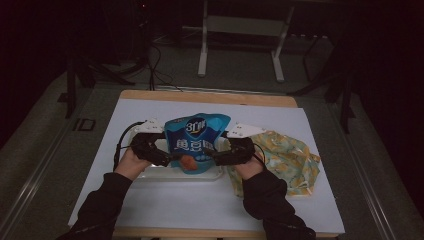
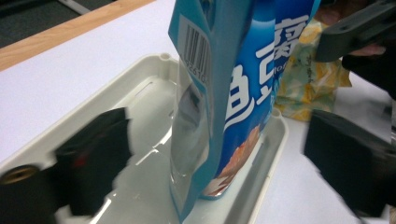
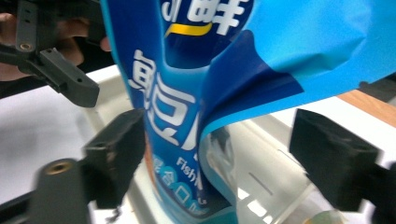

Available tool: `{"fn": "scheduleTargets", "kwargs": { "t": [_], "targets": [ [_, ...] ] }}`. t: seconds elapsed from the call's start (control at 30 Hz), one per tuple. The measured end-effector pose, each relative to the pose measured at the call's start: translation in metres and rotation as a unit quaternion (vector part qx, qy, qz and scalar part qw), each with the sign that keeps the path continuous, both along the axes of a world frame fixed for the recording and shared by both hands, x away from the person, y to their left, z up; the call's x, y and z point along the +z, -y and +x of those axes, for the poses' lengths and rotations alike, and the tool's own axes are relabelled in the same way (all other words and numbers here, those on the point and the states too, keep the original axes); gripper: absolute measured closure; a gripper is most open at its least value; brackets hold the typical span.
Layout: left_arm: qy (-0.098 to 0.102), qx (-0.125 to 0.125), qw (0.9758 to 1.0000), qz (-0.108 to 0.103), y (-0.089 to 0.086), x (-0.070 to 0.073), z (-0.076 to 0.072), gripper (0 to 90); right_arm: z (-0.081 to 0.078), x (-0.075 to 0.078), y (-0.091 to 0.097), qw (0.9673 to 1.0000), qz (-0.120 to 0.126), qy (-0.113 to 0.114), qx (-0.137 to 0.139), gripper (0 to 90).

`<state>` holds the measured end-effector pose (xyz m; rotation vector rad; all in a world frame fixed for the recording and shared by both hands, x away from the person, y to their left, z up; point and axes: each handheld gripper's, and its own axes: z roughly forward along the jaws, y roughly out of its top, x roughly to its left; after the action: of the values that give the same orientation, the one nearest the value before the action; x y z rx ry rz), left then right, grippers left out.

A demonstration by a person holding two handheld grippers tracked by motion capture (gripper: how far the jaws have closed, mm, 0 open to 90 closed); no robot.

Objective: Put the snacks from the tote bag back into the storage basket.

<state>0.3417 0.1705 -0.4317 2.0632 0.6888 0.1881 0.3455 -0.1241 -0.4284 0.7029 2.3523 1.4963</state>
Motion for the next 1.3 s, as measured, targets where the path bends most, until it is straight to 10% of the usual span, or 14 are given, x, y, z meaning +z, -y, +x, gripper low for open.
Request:
{"fn": "scheduleTargets", "kwargs": {
  "t": [1.3],
  "targets": [
    [0.010, 0.025, 0.9972, -0.069, -0.027, -0.022, -0.051, 1.8, -0.034, 0.001, 0.056, 0.9992, -0.016, 0.031, -0.017, 14.1]
  ]
}}
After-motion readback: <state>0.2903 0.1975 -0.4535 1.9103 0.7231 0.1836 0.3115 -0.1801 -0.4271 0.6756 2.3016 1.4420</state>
